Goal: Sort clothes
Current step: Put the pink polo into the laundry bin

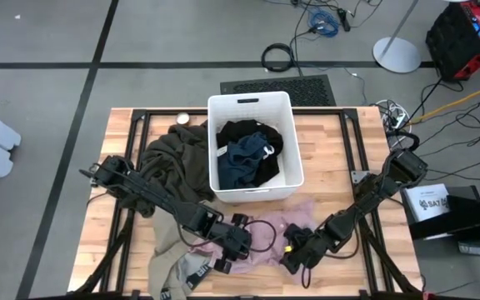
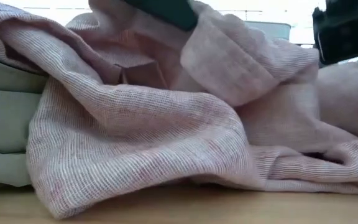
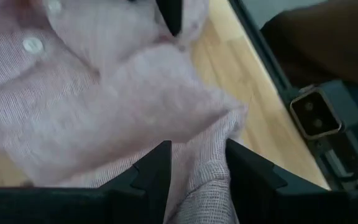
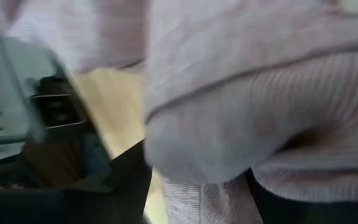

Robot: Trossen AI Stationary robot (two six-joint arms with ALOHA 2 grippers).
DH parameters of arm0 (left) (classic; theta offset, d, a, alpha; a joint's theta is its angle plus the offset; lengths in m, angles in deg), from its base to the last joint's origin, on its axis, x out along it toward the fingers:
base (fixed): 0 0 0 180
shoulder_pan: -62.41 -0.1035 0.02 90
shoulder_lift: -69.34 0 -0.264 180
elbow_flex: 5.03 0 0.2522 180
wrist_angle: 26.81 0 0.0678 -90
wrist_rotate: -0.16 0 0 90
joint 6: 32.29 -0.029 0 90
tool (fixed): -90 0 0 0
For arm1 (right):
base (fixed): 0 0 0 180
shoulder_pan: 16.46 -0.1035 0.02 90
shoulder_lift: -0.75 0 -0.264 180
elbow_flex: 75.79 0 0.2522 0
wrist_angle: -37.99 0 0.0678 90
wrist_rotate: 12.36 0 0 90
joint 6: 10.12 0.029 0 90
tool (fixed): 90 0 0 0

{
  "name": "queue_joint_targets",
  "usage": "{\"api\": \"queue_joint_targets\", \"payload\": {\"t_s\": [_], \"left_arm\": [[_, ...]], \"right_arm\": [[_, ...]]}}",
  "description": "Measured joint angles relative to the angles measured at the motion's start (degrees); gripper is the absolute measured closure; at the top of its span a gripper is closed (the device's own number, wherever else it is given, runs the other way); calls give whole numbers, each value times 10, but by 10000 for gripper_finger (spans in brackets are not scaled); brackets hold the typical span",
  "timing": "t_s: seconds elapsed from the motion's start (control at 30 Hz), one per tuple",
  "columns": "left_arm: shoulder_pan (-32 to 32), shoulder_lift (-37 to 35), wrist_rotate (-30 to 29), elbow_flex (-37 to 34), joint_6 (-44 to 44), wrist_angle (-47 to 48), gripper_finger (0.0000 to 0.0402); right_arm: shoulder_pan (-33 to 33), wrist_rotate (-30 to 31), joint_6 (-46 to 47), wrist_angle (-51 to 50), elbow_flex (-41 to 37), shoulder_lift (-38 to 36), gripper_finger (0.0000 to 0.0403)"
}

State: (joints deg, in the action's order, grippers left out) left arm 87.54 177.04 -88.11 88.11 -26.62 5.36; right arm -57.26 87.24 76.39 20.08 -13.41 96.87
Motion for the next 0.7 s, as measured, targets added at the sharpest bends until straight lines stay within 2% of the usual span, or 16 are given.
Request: {"api": "queue_joint_targets", "payload": {"t_s": [0.1,0.3,0.37,0.47,0.7], "left_arm": [[0,0,1,0,0,-11,253],[1,26,7,1,6,-19,253],[1,49,9,1,11,-17,253],[1,77,9,0,13,-25,253],[-14,123,5,1,11,-144,253]], "right_arm": [[0,11,-10,31,0,0,175],[-2,149,12,90,1,0,179],[0,173,26,109,1,-1,179],[9,173,29,117,1,-1,179],[21,163,38,95,2,5,179]]}}
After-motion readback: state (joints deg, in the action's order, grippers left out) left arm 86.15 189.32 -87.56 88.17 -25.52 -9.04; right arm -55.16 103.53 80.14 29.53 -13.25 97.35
